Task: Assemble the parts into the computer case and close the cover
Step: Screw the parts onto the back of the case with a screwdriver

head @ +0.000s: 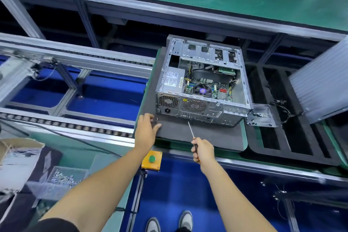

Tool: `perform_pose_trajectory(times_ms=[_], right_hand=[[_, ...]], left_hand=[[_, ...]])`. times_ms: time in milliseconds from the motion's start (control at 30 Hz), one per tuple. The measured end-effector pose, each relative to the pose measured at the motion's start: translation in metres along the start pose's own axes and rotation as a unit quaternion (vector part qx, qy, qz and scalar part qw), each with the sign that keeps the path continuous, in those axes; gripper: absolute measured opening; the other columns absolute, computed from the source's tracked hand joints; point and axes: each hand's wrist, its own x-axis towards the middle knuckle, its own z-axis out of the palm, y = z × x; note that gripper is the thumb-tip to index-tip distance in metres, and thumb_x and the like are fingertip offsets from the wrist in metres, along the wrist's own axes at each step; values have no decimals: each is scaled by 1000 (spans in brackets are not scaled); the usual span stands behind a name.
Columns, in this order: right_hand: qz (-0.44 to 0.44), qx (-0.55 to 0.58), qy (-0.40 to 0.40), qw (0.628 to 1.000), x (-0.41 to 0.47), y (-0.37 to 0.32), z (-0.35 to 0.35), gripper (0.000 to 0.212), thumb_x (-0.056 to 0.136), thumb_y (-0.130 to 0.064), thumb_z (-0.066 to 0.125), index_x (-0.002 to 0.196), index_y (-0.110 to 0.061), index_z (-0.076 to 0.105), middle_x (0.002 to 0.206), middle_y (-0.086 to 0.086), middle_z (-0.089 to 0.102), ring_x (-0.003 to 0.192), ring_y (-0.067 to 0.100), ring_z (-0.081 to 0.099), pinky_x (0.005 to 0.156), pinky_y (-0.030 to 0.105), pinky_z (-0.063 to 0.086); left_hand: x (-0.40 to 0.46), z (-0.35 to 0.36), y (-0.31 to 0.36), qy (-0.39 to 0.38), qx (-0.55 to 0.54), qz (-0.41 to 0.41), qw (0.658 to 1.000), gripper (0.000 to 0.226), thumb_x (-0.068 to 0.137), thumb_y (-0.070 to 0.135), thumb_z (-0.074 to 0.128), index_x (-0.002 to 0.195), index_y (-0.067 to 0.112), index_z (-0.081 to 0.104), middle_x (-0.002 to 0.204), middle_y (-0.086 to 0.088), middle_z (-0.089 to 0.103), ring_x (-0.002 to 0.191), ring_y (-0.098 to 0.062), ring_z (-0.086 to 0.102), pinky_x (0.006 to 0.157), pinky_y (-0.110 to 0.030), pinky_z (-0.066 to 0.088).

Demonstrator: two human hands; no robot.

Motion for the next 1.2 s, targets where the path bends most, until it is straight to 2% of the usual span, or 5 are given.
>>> perform_pose_trajectory(times_ms=[267, 500, 733, 933, 1200], right_hand=[[-29, -83, -54, 995, 10, 1, -1, 9, 93, -12, 59, 86, -10, 53, 61, 5, 59, 43, 15, 36, 42, 23, 29], [-43, -123, -96, 987, 9, -11, -9, 16, 94, -10, 59, 81, -10, 51, 60, 7, 59, 43, 15, 36, 43, 24, 28], [-71, -170, -145, 972, 7, -28, -23, 14, 96, -14, 57, 83, -10, 54, 62, 7, 61, 43, 14, 35, 42, 23, 26], [-85, -192, -181, 961, 3, -41, -31, 14, 94, -10, 57, 81, -10, 51, 56, 2, 61, 39, 12, 37, 41, 22, 24], [-108, -213, -211, 948, 0, -54, -33, 11, 92, -14, 57, 81, -11, 54, 55, 3, 59, 37, 12, 33, 39, 20, 25]], left_hand=[[15, 8, 11, 4, 73, -65, 995, 11, 96, 30, 68, 103, 21, 67, 106, -3, 58, 90, -21, 59, 73, -39, 53], [17, 10, 14, 1, 149, -38, 988, 10, 104, 17, 52, 100, 8, 52, 100, -13, 51, 87, -28, 51, 70, -36, 41], [2, 12, 31, -42, -70, -89, 993, 8, 104, 12, 52, 101, 6, 57, 92, -6, 69, 85, -19, 69, 75, -30, 54], [-13, 15, 54, -87, -301, -106, 944, 8, 99, 4, 60, 104, -1, 63, 93, -15, 75, 88, -22, 74, 77, -27, 58], [-17, 25, 77, -92, -411, -182, 889, 15, 103, 8, 53, 113, -1, 61, 103, -16, 75, 97, -23, 75, 84, -29, 61]])
